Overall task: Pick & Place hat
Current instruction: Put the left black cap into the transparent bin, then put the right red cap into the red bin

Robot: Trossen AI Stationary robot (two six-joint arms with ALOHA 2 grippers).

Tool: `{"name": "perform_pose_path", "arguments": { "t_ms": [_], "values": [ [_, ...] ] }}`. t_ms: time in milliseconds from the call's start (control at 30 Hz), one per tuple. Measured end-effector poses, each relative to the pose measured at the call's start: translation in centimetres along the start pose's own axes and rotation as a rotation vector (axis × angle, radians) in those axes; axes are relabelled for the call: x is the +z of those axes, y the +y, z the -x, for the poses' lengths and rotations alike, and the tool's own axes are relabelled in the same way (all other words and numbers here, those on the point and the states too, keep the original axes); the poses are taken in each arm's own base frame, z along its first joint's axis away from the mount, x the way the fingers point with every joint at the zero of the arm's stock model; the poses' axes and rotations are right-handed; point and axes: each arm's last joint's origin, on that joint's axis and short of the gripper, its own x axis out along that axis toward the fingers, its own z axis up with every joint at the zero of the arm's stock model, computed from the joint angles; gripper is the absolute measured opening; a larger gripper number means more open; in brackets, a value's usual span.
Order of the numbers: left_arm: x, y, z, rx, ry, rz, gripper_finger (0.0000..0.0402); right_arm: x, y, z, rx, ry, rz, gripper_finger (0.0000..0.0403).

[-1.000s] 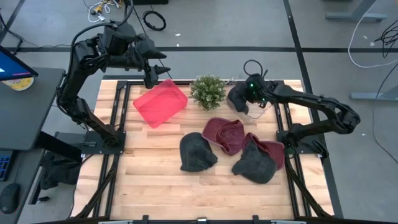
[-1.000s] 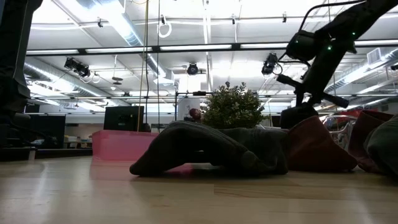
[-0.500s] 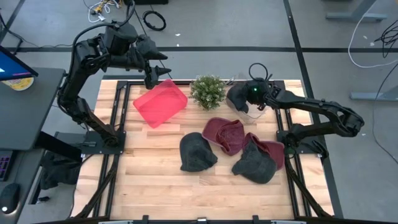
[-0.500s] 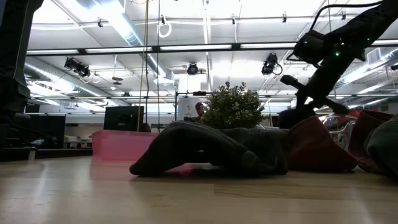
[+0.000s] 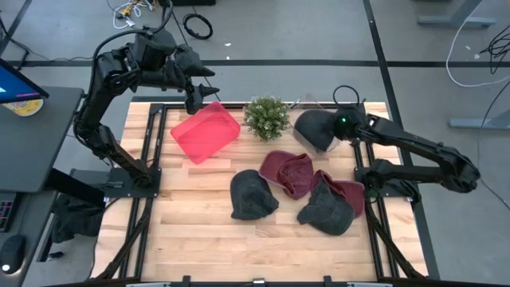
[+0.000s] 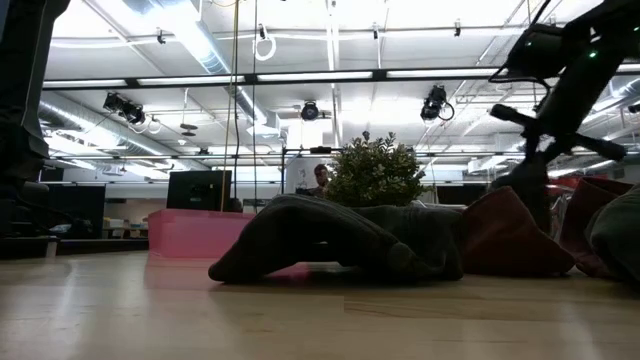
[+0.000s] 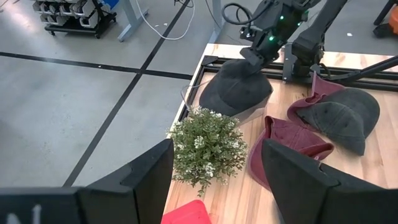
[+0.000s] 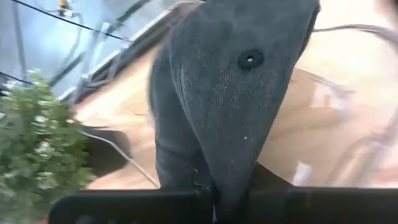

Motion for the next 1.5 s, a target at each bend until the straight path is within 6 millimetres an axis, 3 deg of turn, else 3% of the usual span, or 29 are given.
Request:
{"name": "perform_pose_path", "arguments": {
  "t_ms": [333, 533, 700, 1000, 1100, 1267, 1500],
  "values": [
    [0.0, 0.0, 0.0, 0.000, 0.000, 0.000, 0.0247, -0.1, -0.9, 0.3, -0.080, 0.002, 0.024, 0.0016],
    [0.0, 0.0, 0.0, 0.000, 0.000, 0.001, 0.0247, -0.2, -0.9, 0.4, -0.065, 0.035, 0.063, 0.0041],
    [0.0, 0.0, 0.0, 0.000, 0.000, 0.001, 0.0247, -0.2, -1.0, 1.0, -0.008, 0.096, 0.123, 0.0103],
    [0.0, 0.0, 0.0, -0.001, 0.001, 0.002, 0.0247, 0.0, -1.8, 3.3, 0.140, 0.182, 0.161, 0.0262],
    [-0.1, 0.0, 0.0, -0.003, 0.013, 0.002, 0.0247, -0.2, -2.5, 4.2, 0.168, 0.212, 0.162, 0.0293],
    [-0.6, -0.1, 0.1, -0.014, 0.064, 0.006, 0.0247, -0.3, -3.9, 5.8, 0.181, 0.218, 0.161, 0.0292],
    [-1.1, -0.2, 0.1, -0.024, 0.118, 0.022, 0.0247, 0.5, -3.1, 11.5, 0.483, 0.174, 0.338, 0.0252]
  ]
}}
